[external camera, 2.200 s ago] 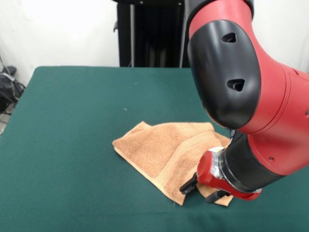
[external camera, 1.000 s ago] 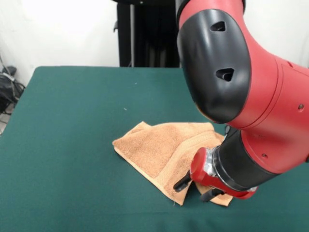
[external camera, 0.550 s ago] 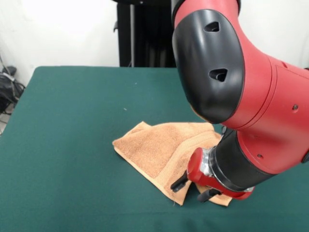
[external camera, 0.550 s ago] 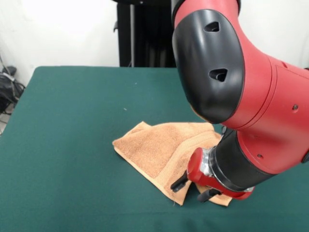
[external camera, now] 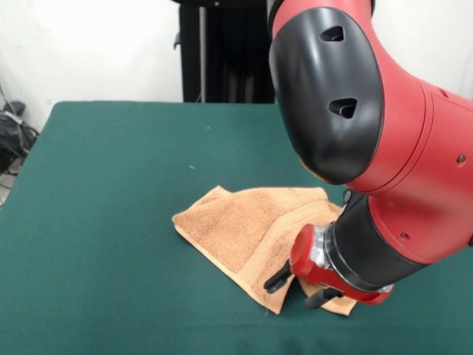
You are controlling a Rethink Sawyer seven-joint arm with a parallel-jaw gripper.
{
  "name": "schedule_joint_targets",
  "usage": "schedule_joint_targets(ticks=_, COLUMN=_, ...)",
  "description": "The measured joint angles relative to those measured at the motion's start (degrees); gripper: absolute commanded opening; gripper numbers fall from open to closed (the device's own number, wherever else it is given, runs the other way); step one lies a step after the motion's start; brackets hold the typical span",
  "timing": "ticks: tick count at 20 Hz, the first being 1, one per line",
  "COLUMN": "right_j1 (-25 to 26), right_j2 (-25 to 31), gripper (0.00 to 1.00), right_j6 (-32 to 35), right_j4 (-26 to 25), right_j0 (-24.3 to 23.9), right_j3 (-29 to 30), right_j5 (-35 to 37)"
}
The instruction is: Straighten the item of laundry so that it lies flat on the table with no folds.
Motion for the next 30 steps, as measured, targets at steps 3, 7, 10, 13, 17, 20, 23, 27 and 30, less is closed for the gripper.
schedule_joint_targets(ticks=3, right_j1=0.01, right_j2=0.01, gripper=1.0, right_j6=0.0, right_j4=-0.01, right_j0=-0.01, right_j3=0.0, right_j5=0.0)
schedule_joint_targets(ticks=7, right_j1=-0.01, right_j2=0.02, gripper=1.0, right_j6=0.0, right_j4=-0.11, right_j0=-0.01, right_j3=0.02, right_j5=0.0)
schedule_joint_targets(ticks=10, right_j1=-0.15, right_j2=0.05, gripper=1.0, right_j6=0.0, right_j4=-0.15, right_j0=-0.01, right_j3=0.31, right_j5=0.0)
schedule_joint_targets(ticks=13, right_j1=-0.24, right_j2=0.07, gripper=1.0, right_j6=0.0, right_j4=-0.19, right_j0=-0.01, right_j3=0.54, right_j5=0.0)
schedule_joint_targets(ticks=17, right_j1=-0.58, right_j2=0.1, gripper=1.0, right_j6=0.0, right_j4=-0.26, right_j0=-0.01, right_j3=1.52, right_j5=0.0)
schedule_joint_targets(ticks=20, right_j1=-1.01, right_j2=0.12, gripper=1.0, right_j6=0.0, right_j4=-0.34, right_j0=-0.01, right_j3=2.5, right_j5=0.0)
schedule_joint_targets(ticks=23, right_j1=-1.41, right_j2=0.15, gripper=1.0, right_j6=0.0, right_j4=-0.35, right_j0=-0.01, right_j3=3.27, right_j5=0.0)
schedule_joint_targets(ticks=27, right_j1=-2.19, right_j2=0.19, gripper=1.0, right_j6=0.0, right_j4=-0.36, right_j0=0.08, right_j3=5.0, right_j5=-0.52)
schedule_joint_targets(ticks=30, right_j1=-2.94, right_j2=0.2, gripper=1.0, right_j6=0.0, right_j4=-0.36, right_j0=0.23, right_j3=6.56, right_j5=-1.37)
